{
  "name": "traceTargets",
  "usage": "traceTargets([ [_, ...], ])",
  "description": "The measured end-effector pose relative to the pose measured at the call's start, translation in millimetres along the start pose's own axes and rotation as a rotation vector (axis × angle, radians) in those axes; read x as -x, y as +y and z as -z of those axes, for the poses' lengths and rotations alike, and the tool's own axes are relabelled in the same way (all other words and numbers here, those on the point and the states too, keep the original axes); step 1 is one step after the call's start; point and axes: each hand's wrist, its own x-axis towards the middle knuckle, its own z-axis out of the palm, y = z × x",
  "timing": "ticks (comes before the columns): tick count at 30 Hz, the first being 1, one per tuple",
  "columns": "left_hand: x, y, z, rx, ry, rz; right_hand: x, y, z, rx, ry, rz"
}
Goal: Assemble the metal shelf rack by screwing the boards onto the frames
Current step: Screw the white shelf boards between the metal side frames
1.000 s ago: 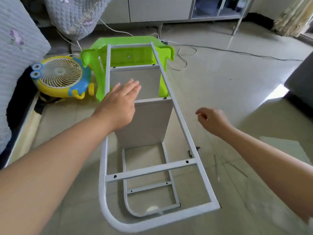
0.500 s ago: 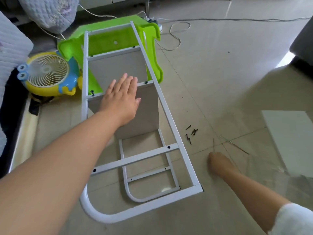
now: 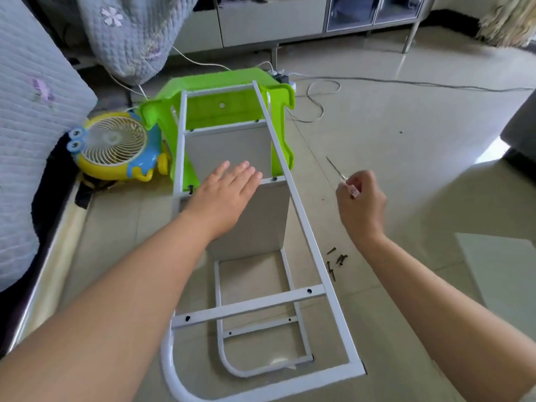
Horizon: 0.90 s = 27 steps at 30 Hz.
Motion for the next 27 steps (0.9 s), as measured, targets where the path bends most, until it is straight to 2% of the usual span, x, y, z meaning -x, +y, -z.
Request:
traceTargets([
  [2, 0, -9, 0, -0.064, 0.137, -0.041, -1, -40, -11, -0.085, -0.011, 0.104],
  [5, 6, -19, 2, -0.078, 0.164, -0.018, 5, -75, -38, -0.114, -0.12, 0.175],
  [8, 14, -26, 4, 0.012, 0.219, 0.035, 12, -88, -63, 0.02, -0.257, 0.255],
  [9, 17, -27, 6, 0.032, 0.25, 0.075, 12, -90, -69, 0.077, -0.287, 0.287],
  [12, 26, -32, 14, 0.155, 0.163, 0.292, 11, -95, -84, 0.178, -0.321, 0.321],
  [15, 36, -40, 10, 0.365, 0.07, 0.585, 8, -93, -92, 0.177, -0.338, 0.322],
  [17, 42, -44, 1, 0.532, 0.043, 0.674, 5, -89, -94, 0.184, -0.343, 0.342],
  [19, 49, -47, -7, 0.719, -0.066, 0.632, 4, -87, -95, 0.173, -0.34, 0.348],
  [21, 52, -51, -13, 0.802, -0.081, 0.586, 3, -88, -95, 0.168, -0.341, 0.355],
  [27, 47, -56, -18, 0.737, -0.026, 0.547, 5, -106, -90, 0.106, -0.342, 0.478],
])
